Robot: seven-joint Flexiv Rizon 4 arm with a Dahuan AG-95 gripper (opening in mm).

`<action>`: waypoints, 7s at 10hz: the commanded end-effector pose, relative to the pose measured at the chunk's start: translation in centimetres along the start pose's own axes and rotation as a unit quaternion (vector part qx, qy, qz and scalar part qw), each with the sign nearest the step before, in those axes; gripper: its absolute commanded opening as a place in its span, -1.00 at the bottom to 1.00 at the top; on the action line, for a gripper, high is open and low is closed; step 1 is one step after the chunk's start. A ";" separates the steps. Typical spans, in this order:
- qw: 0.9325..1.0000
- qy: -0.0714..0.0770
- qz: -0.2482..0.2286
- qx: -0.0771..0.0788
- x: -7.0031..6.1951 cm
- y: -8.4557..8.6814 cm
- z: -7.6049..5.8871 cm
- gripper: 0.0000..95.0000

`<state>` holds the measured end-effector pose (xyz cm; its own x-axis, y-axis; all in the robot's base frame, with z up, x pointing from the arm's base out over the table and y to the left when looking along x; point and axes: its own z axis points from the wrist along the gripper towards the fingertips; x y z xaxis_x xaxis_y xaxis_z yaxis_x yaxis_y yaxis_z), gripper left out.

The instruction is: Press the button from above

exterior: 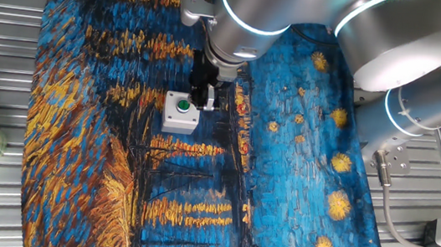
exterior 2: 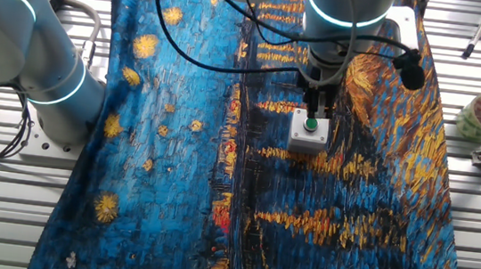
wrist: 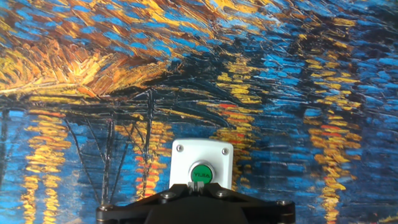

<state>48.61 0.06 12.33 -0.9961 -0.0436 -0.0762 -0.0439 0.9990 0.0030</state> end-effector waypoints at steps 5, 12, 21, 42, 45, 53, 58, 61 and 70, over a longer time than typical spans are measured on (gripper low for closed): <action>1.000 -0.002 -0.002 0.001 0.0 -0.1 0.8 -1.00; 1.000 -0.007 -0.002 0.002 0.1 -0.2 1.4 -1.00; 1.000 -0.011 -0.009 0.001 0.6 0.0 2.0 -1.00; 1.000 -0.017 -0.009 -0.004 -0.4 -0.2 2.5 -1.00; 1.000 -0.017 -0.013 -0.006 -0.4 -0.3 2.5 -1.00; 1.000 -0.023 -0.011 -0.006 -0.3 -0.4 3.0 -1.00; 1.000 -0.023 -0.013 -0.007 -0.2 -0.6 3.1 -1.00; 1.000 -0.026 -0.013 -0.007 -0.2 -0.6 3.4 -1.00; 0.998 -0.056 -0.007 -0.019 0.0 -0.6 4.2 -1.00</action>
<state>48.86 -0.53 8.70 -0.9756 -0.0367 -0.2166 -0.0520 0.9965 0.0654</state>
